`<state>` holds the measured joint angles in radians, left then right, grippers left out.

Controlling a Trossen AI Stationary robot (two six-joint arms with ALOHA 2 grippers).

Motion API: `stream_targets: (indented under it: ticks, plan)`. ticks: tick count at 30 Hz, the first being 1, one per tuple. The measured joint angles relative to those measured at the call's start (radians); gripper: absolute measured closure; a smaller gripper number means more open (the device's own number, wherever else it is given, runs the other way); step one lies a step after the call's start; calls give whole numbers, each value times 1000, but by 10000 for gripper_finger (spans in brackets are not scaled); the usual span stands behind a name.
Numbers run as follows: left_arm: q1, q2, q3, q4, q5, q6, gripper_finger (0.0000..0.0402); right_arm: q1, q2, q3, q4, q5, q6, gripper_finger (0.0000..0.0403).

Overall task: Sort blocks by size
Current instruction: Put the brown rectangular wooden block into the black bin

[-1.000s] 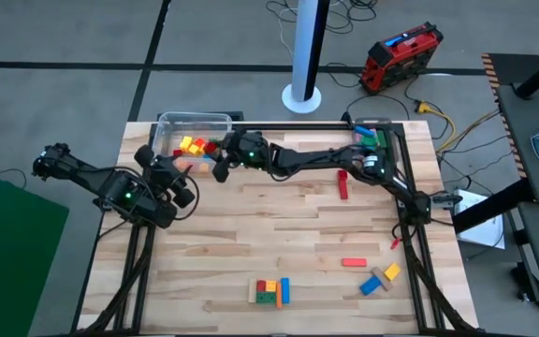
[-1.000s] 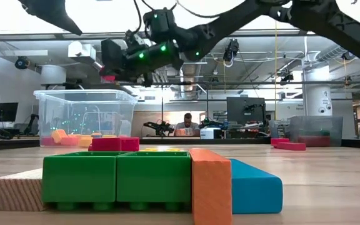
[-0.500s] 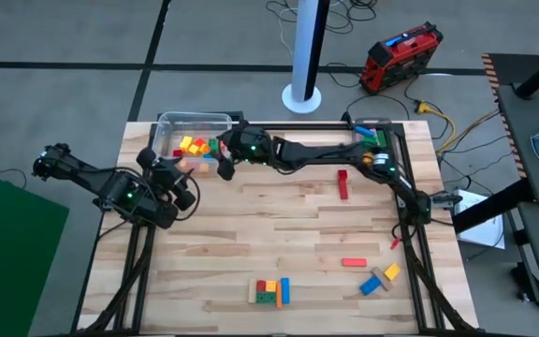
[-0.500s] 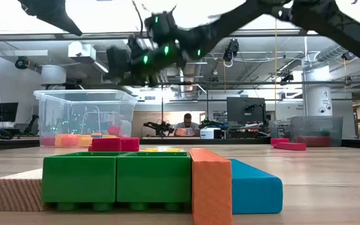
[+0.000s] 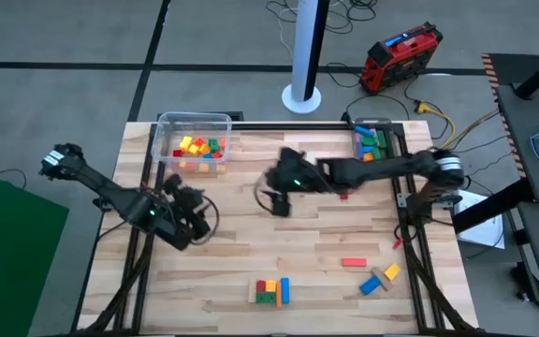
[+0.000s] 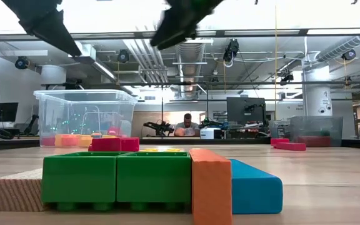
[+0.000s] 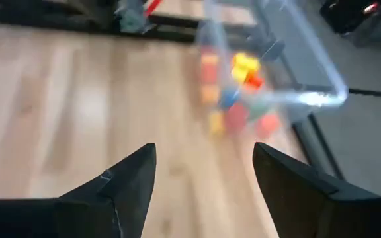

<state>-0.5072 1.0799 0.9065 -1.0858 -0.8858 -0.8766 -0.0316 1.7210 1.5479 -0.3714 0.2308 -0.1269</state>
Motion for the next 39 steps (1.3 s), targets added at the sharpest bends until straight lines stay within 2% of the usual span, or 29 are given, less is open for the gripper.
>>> stream_targets:
  ticks: [6, 12, 18, 25, 32, 39]
  plan:
    - [-67, 147, 0, 242, 96, 113, 228, 125, -230, -313, 50, 21, 185, 170]
    - [-134, 300, 0, 487, 238, 218, 228, 291, -346, -469, 64, 180, 311, 170]
    - [-193, 440, 19, 663, 311, 258, 228, 446, -354, -504, 66, 327, 420, 180]
    - [-260, 630, 155, 679, 311, 259, 251, 573, -321, -505, 65, 408, 524, 197]
    - [-302, 813, 316, 649, 312, 284, 318, 654, -296, -505, 68, 425, 586, 222]
    - [-306, 875, 370, 661, 305, 270, 396, 702, -296, -506, 79, 427, 601, 249]
